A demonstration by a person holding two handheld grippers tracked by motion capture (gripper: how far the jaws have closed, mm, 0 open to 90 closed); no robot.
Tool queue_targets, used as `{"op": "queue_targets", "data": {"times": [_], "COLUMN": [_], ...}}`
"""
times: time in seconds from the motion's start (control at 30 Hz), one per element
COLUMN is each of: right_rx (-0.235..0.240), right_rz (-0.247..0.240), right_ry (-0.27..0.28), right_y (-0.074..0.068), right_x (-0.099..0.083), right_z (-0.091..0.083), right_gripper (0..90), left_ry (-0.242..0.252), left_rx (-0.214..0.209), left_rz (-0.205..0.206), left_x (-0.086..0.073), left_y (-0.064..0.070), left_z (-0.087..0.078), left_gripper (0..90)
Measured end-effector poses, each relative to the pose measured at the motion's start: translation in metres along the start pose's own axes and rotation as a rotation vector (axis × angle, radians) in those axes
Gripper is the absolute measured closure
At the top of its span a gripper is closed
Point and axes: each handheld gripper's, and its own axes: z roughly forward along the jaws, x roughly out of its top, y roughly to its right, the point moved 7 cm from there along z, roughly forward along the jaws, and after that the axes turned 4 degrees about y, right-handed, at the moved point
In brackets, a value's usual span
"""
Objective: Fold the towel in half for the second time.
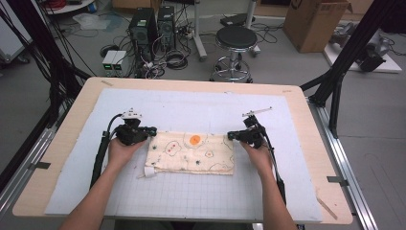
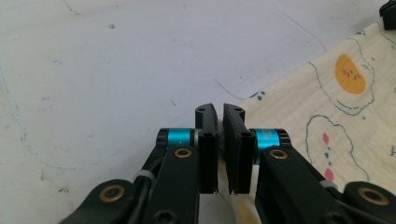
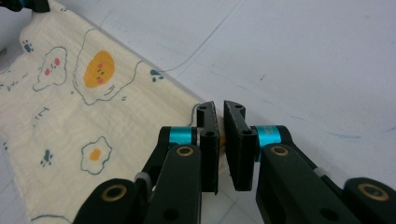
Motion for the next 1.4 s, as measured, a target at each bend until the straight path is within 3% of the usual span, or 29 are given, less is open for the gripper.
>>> {"op": "queue_targets", "data": {"times": [0.23,0.3,0.43,0.57,0.73,1.4], "right_rx": [0.044,0.039,0.043,0.054,0.077,0.102], "right_rz": [-0.026,-0.053,-0.055,-0.052,-0.048,-0.122], "right_ry": [0.036,0.03,0.034,0.047,0.065,0.094], "right_y": [-0.008,-0.009,-0.011,-0.011,-0.015,-0.036], "right_x": [0.005,0.005,0.004,0.002,-0.001,-0.008], "right_z": [-0.007,-0.008,-0.011,-0.016,-0.02,-0.04], "right_gripper": [84.7,84.7,84.7,84.7,84.7,84.6], "left_ry": [0.031,0.019,0.014,0.039,0.05,0.095], "left_rx": [-0.008,-0.008,-0.014,-0.023,-0.023,-0.065], "left_rz": [0.008,0.013,0.021,0.039,0.033,0.083], "left_x": [0.003,0.002,0.0,0.001,-0.004,-0.011], "left_y": [-0.001,0.0,0.003,0.008,0.009,0.024], "left_z": [-0.007,-0.007,-0.007,-0.013,-0.016,-0.041], "left_gripper": [83.9,83.9,83.9,83.9,83.8,83.4]}}
